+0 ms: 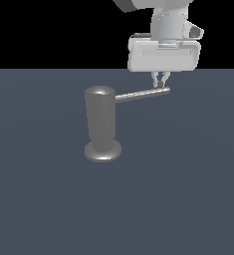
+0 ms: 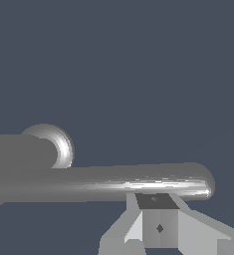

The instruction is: Turn on the faucet by rotating a designated handle.

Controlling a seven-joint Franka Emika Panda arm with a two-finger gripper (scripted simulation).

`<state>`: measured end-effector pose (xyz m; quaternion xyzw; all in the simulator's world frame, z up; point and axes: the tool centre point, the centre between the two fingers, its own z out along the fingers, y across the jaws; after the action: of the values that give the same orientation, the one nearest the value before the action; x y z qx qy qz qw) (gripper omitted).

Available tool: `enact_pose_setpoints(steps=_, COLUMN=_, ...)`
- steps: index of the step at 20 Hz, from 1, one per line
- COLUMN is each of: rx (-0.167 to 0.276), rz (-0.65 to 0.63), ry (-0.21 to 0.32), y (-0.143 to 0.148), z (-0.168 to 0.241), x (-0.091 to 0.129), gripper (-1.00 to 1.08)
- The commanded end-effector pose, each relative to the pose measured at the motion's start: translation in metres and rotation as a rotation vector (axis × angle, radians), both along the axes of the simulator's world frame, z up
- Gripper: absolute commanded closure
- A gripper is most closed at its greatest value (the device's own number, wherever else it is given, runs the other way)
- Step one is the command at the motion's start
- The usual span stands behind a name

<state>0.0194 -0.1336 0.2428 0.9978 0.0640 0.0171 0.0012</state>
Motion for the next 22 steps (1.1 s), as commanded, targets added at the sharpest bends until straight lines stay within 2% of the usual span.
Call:
enact_pose_setpoints(steps=1, rx=0.0, rz=0.001, ry=0.008, y=0.002, z=-0.007, x=0.008, gripper=1.08)
enact_pose_setpoints(steps=22, rx=0.0, rz=-0.014, ry=0.023, y=0.012, z=-0.015, x=0.067, gripper=1.08)
